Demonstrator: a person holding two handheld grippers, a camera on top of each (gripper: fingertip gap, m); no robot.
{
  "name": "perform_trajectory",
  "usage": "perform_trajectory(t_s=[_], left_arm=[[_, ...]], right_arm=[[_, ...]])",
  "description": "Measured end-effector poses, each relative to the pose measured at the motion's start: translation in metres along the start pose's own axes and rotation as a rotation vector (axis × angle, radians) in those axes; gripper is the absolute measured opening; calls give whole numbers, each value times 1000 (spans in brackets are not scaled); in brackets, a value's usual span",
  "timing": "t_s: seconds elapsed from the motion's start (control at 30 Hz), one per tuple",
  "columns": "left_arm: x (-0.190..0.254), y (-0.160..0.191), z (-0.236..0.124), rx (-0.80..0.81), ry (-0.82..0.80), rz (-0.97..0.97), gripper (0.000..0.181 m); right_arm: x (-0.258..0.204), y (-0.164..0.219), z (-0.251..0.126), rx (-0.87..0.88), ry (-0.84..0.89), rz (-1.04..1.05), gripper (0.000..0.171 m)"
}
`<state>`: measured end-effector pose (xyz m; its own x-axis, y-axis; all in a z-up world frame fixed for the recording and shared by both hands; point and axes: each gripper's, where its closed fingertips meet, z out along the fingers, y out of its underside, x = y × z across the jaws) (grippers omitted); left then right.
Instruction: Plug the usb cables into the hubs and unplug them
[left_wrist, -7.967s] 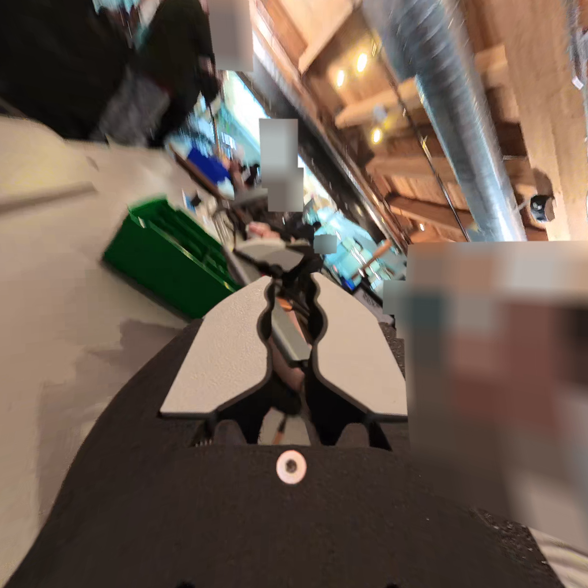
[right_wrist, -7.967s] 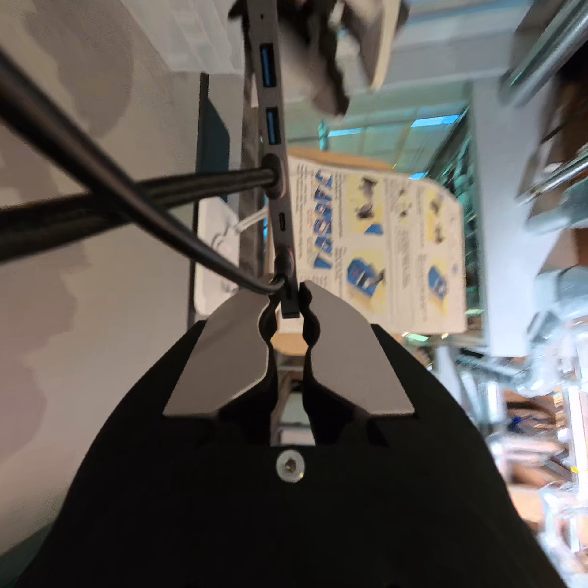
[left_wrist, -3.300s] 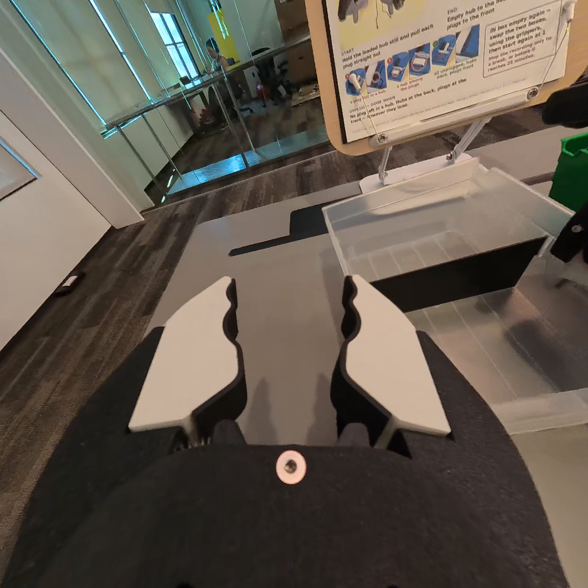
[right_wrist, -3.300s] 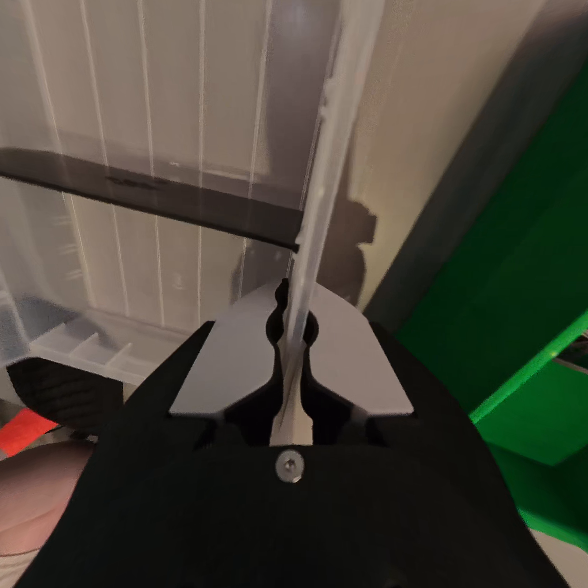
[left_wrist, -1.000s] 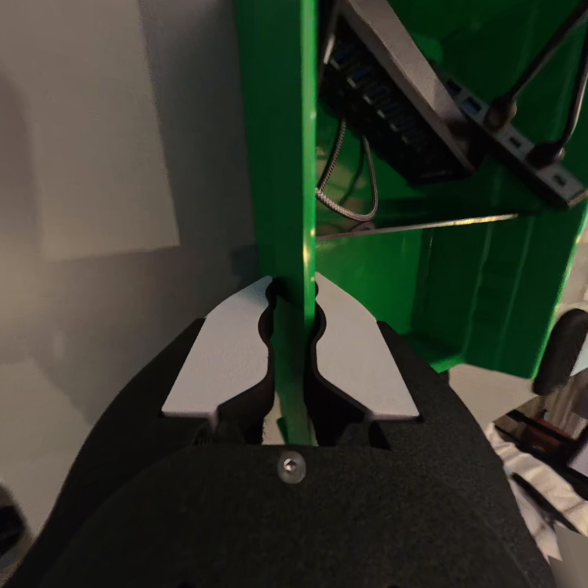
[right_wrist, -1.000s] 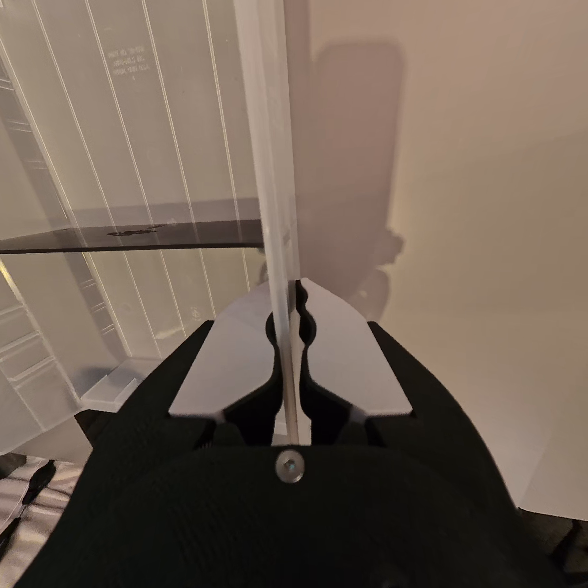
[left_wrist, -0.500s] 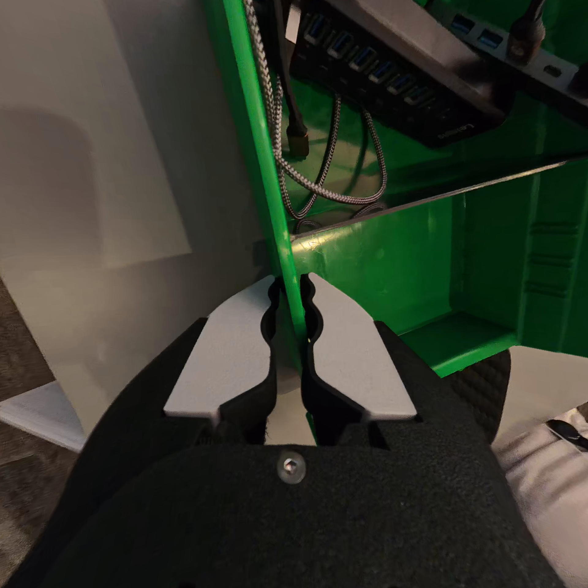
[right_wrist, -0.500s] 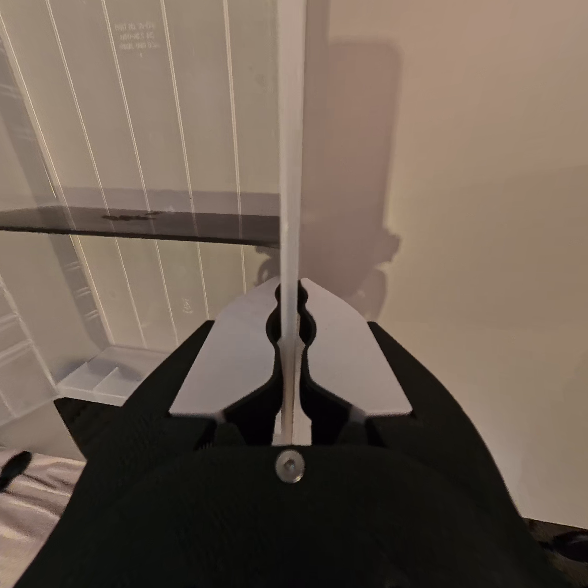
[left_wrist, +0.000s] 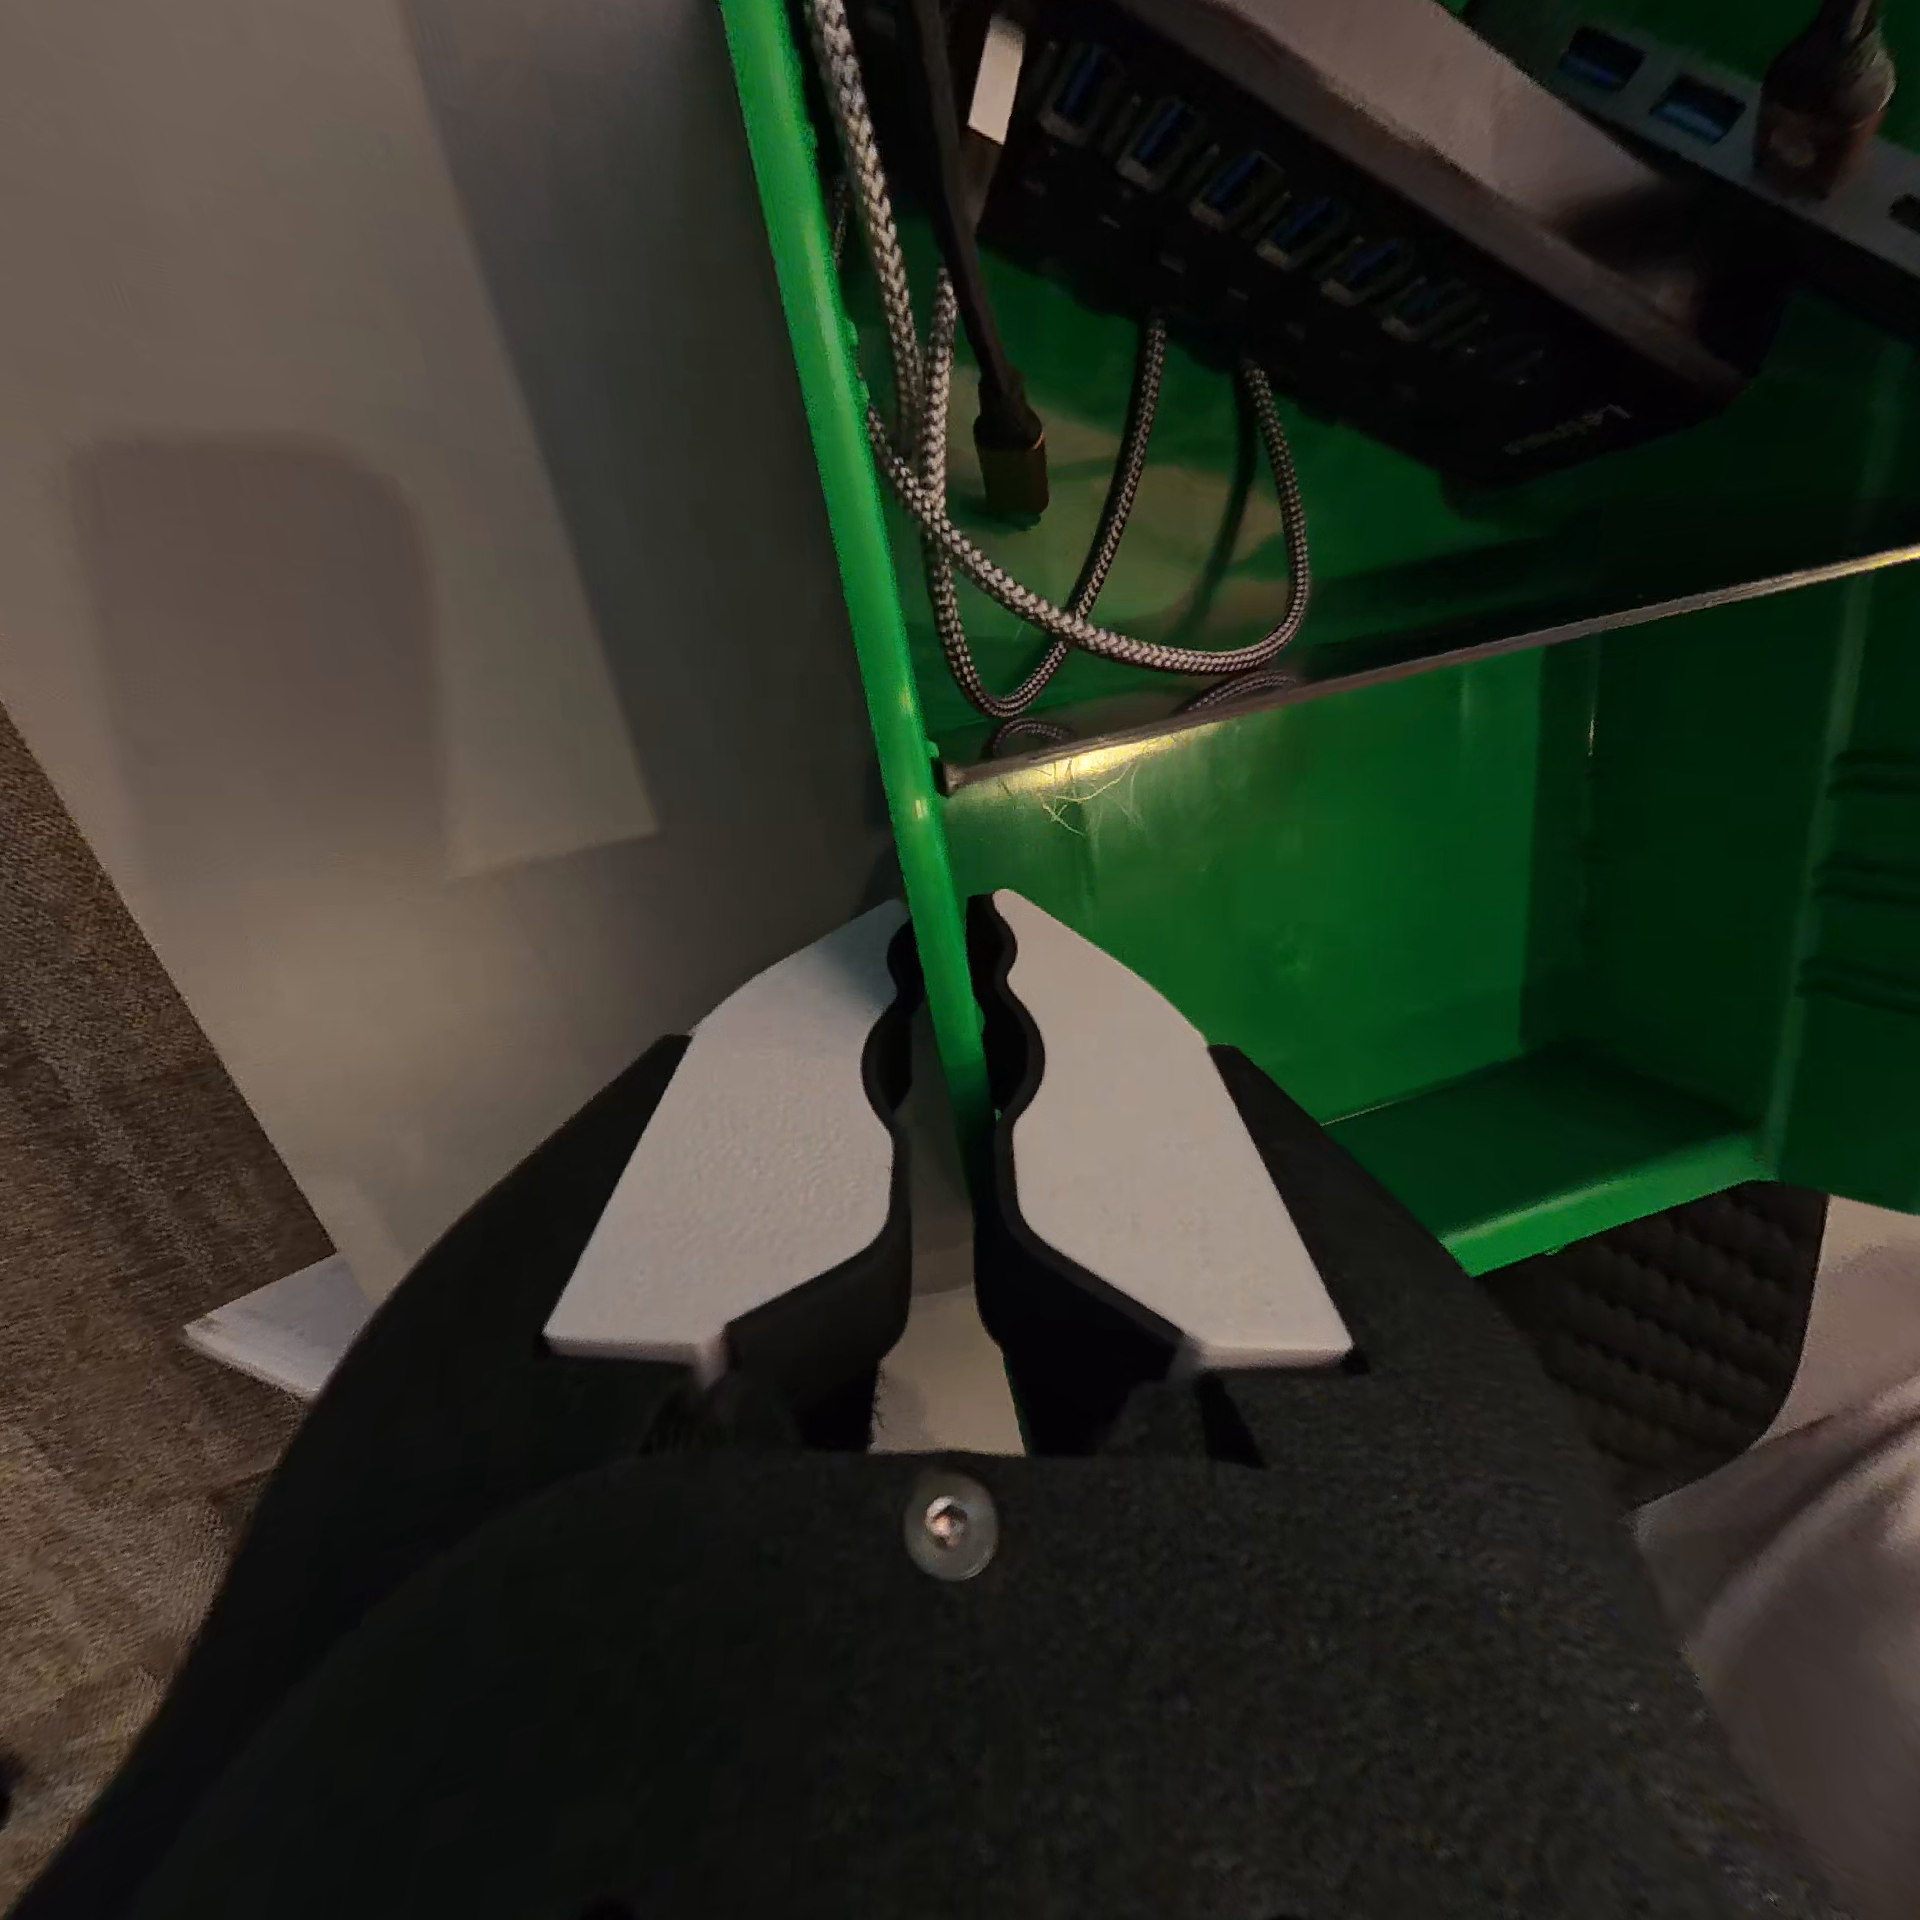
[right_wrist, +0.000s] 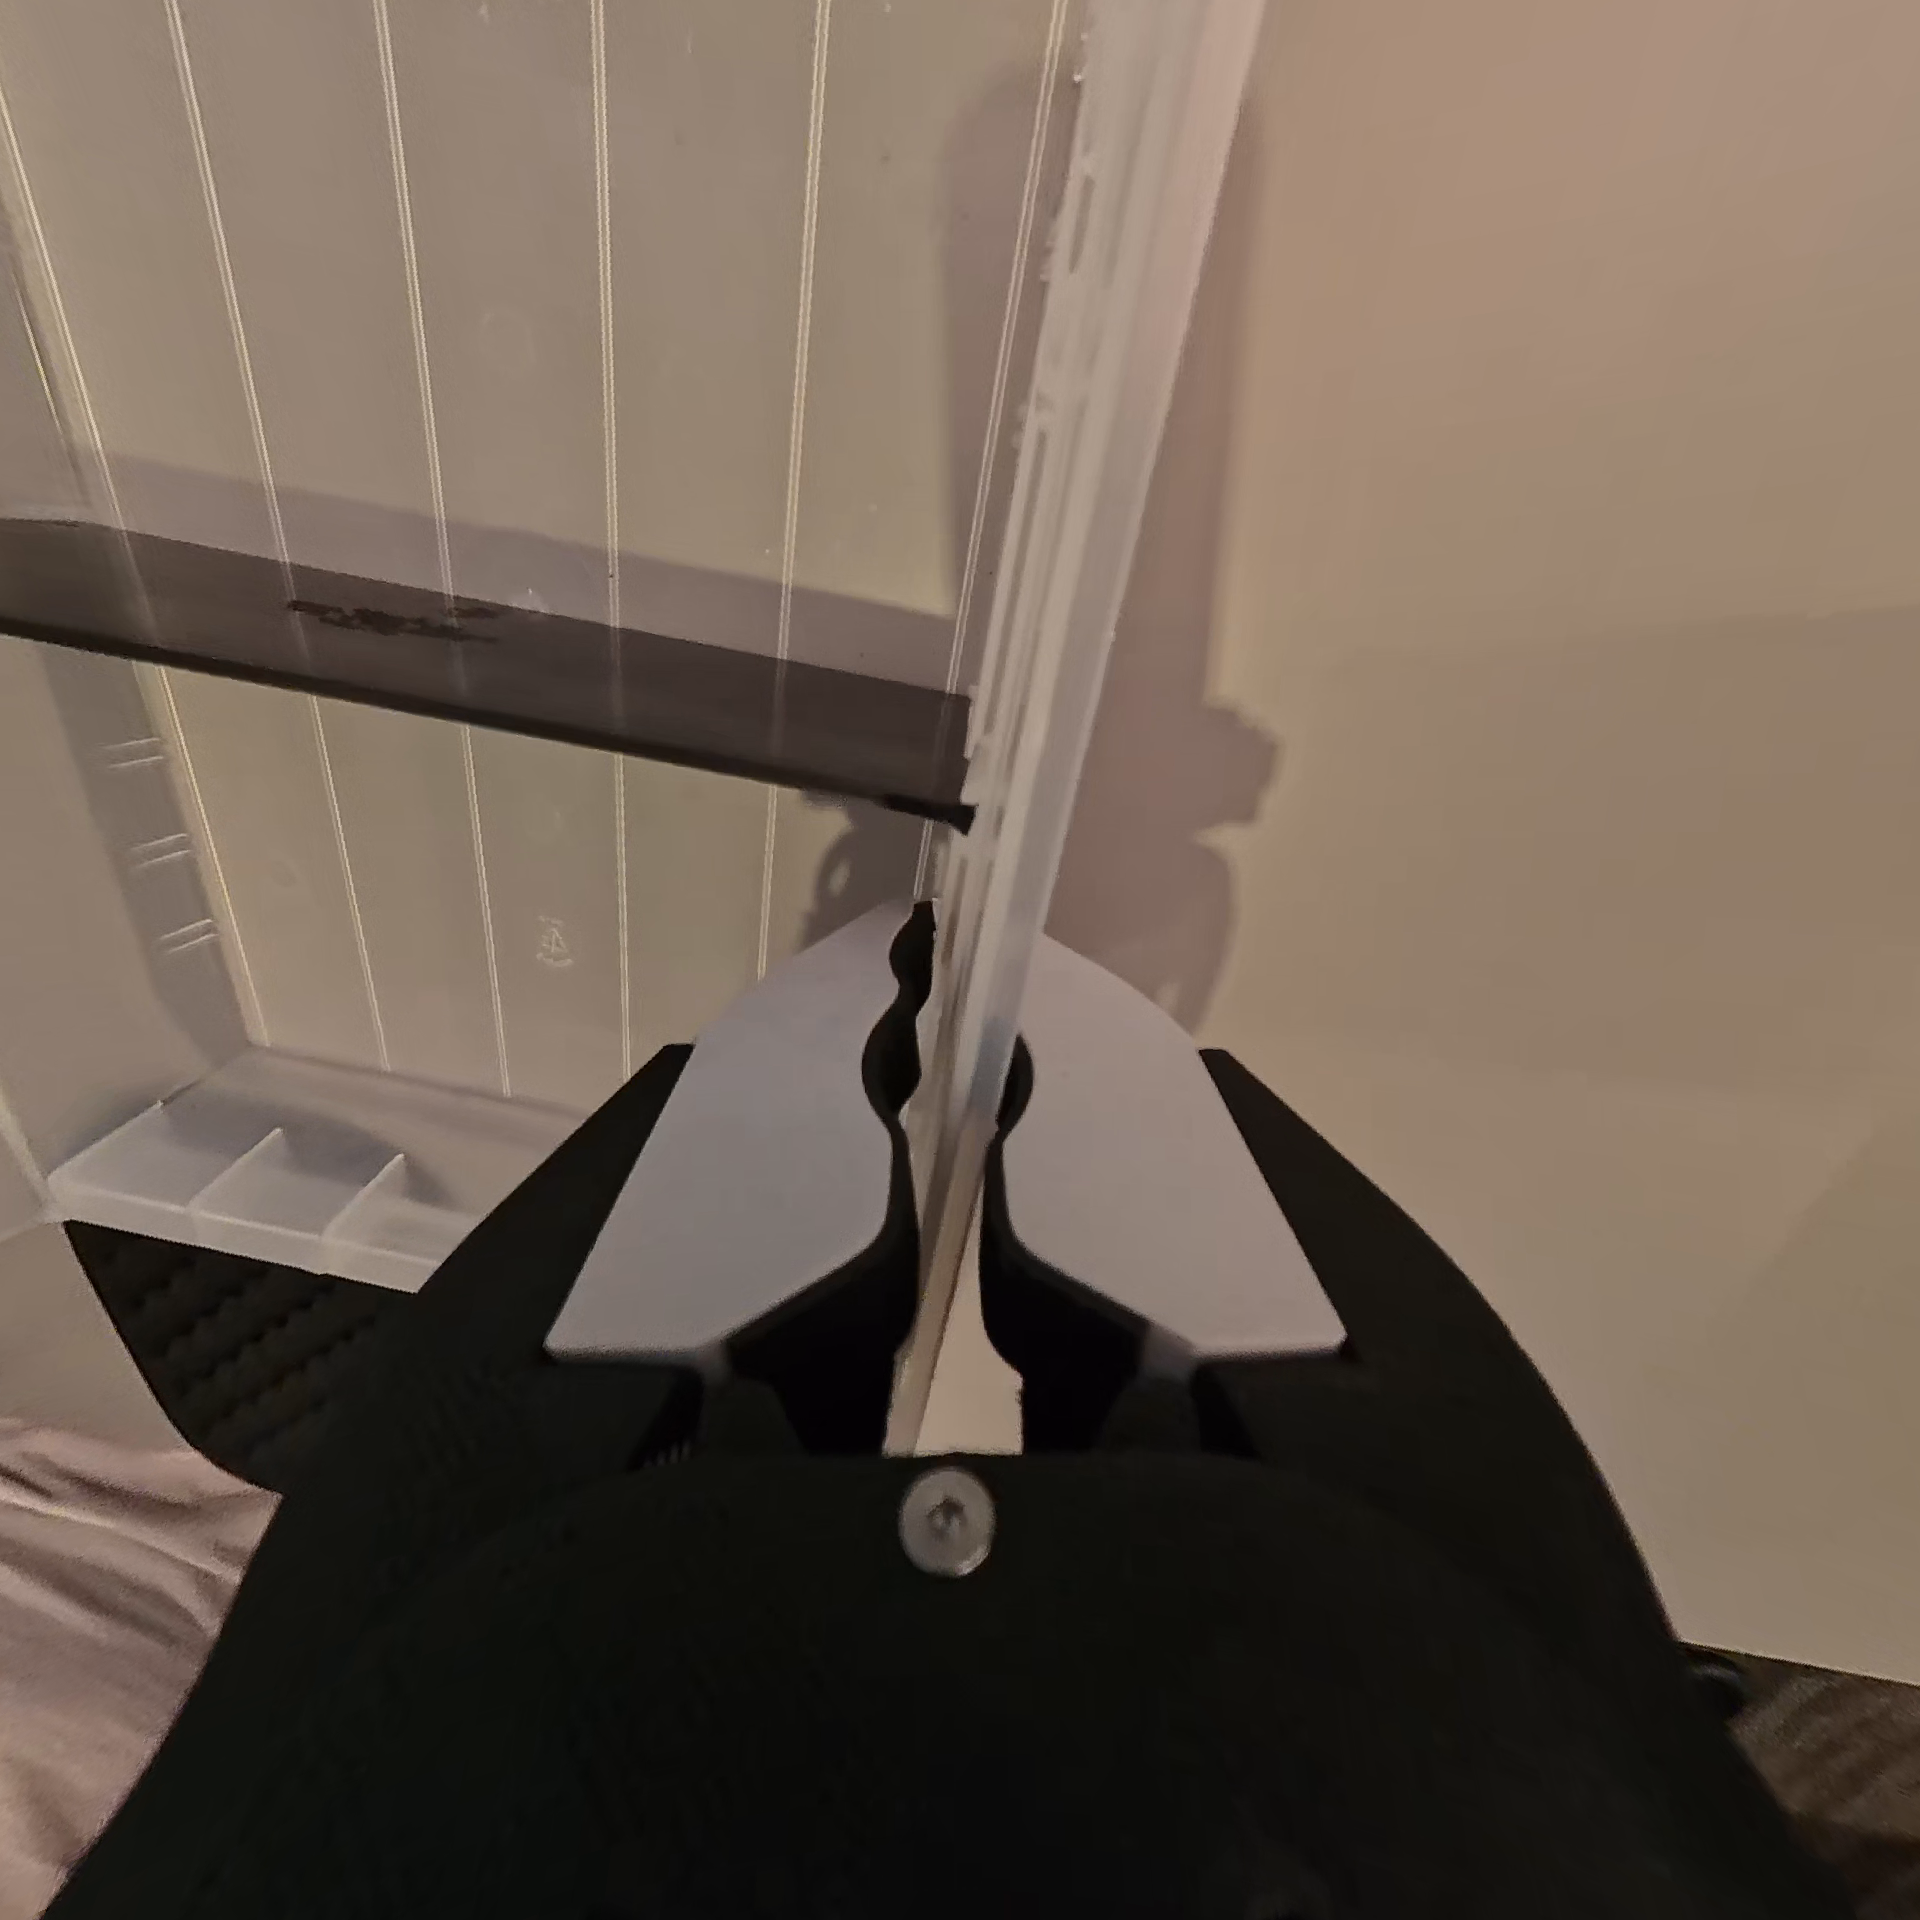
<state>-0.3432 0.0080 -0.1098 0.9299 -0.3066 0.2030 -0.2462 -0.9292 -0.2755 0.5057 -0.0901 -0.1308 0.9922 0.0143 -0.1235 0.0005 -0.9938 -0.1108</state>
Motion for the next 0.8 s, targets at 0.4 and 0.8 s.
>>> perform_trajectory(t_s=[0.4, 0.8], left_arm=[[17, 0, -56, 326, 242, -79, 18], [118, -59, -83, 688, -137, 817, 77]], right_arm=[[-35, -50, -145, 489, 488, -154, 30], [-163, -89, -184, 734, 326, -397, 32]])
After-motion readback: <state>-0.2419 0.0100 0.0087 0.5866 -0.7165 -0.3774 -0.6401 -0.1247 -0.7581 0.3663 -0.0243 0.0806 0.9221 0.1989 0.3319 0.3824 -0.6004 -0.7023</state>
